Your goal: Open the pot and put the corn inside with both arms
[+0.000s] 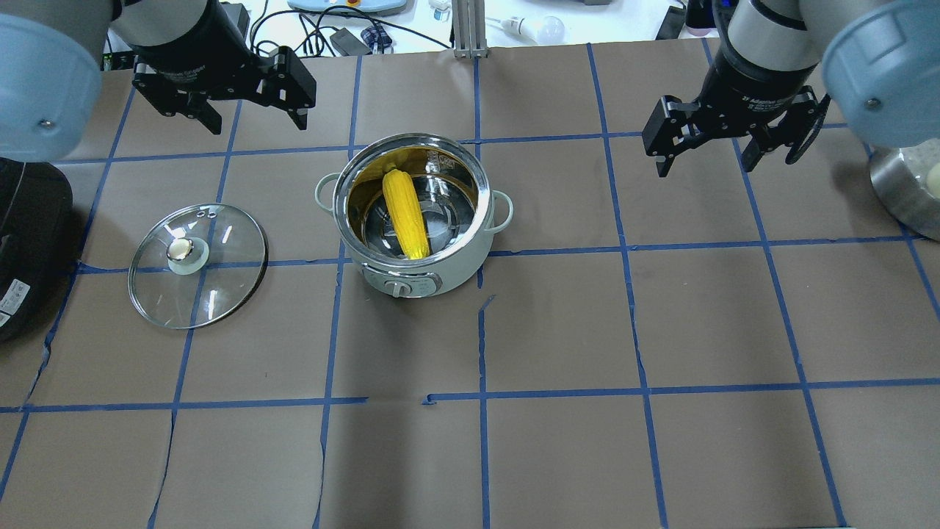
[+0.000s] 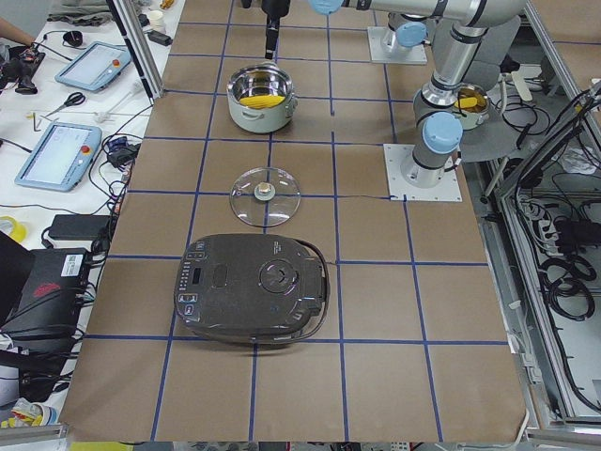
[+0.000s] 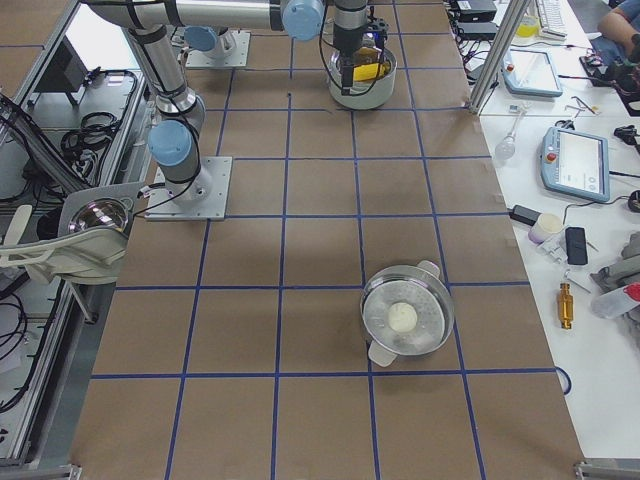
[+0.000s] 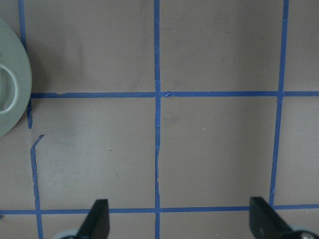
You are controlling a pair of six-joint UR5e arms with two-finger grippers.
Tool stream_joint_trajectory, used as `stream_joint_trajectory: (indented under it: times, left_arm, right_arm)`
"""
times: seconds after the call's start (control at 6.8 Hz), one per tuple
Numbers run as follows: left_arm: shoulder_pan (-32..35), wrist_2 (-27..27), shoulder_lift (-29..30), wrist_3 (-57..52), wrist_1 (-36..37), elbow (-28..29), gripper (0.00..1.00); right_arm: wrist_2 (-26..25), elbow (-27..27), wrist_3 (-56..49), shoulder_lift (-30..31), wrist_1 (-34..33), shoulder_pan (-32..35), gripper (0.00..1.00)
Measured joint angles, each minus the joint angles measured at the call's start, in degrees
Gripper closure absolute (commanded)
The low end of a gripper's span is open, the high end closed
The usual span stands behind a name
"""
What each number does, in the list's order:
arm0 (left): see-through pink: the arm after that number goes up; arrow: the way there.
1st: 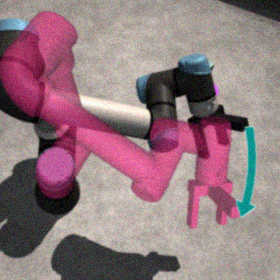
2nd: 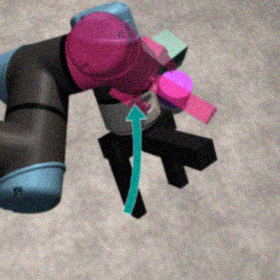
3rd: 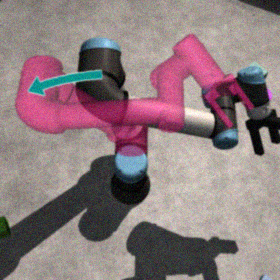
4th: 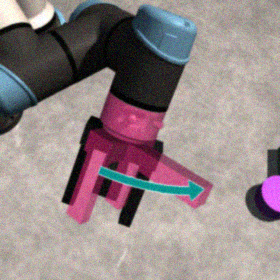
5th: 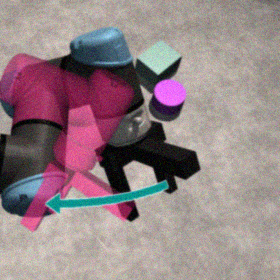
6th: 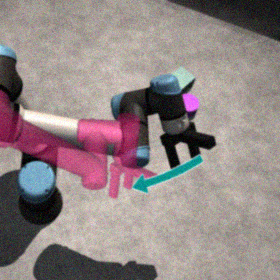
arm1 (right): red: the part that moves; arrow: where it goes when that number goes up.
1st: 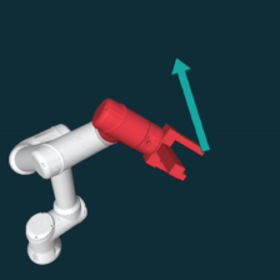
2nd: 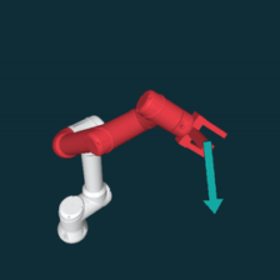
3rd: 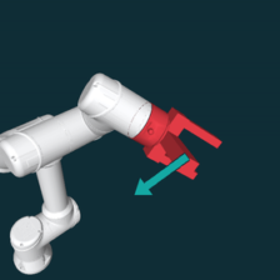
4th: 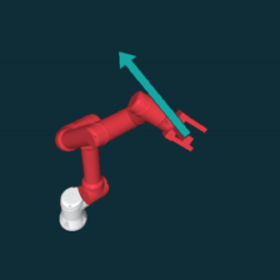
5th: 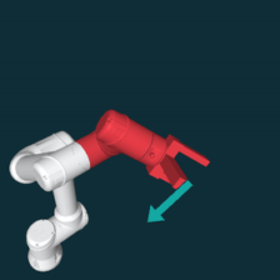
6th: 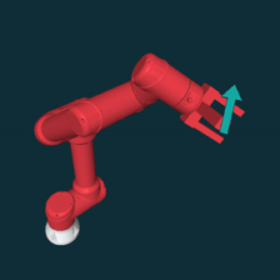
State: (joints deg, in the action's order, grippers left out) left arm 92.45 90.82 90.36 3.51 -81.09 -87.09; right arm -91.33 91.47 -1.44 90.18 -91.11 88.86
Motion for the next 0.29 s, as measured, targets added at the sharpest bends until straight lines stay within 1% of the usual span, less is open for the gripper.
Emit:
stream_joint_trajectory:
  times: [0.15, 0.29]
  left_arm:
    - [-1.5, -0.1, -0.4, -0.2, 1.1, -0.7, 0.00]
    - [-2.6, -0.1, -0.8, -0.4, 0.5, -1.1, 0.00]
  right_arm:
    - [0.1, -0.2, -0.1, 0.3, 1.1, 0.0, 0.00]
    - [0.3, -0.5, -0.1, 0.5, 1.6, 0.0, 0.00]
